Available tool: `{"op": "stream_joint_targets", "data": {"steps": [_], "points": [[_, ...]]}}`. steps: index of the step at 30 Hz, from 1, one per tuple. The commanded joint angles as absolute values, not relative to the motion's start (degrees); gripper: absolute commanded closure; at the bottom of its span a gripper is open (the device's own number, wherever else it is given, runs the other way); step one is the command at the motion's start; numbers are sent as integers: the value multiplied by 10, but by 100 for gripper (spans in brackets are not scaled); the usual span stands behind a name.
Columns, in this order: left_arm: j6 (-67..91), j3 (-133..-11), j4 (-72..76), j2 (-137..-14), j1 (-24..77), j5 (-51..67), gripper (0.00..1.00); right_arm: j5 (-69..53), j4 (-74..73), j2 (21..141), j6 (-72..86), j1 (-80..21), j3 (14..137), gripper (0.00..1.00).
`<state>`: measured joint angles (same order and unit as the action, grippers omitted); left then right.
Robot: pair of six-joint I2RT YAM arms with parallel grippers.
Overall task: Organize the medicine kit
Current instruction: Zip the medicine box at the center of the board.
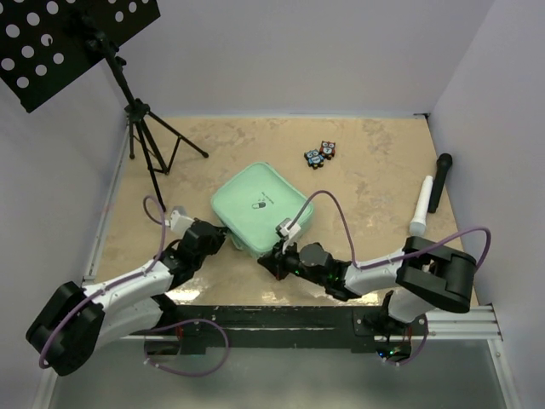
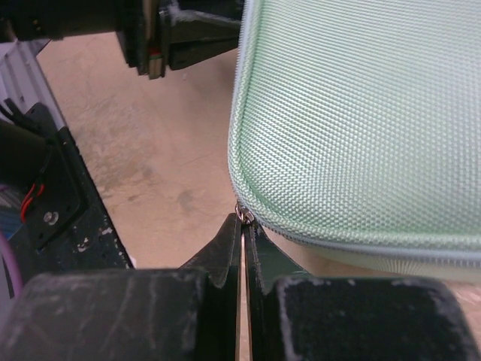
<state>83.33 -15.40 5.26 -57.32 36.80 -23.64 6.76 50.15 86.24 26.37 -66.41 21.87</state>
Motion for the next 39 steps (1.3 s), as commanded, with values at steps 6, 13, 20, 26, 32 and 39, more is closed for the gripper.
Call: {"op": "stream_joint_targets", "data": {"steps": [6,13,20,26,32,39], "points": [[810,-163,165,-661,392,-134,100,188,528,774,322,-587,169,100],[809,-180,204,-719,427,-134,100,190,514,782,328,-584,184,100],[809,-193,217,-746,450,-142,100,163,505,827,306,-585,243,100],[812,-198,226,-766,467,-142,100,148,502,861,292,-585,284,100],[816,-200,235,-783,483,-140,100,164,502,875,291,-585,308,100],[823,-207,247,-815,494,-135,100,136,483,893,255,-599,347,100]]}}
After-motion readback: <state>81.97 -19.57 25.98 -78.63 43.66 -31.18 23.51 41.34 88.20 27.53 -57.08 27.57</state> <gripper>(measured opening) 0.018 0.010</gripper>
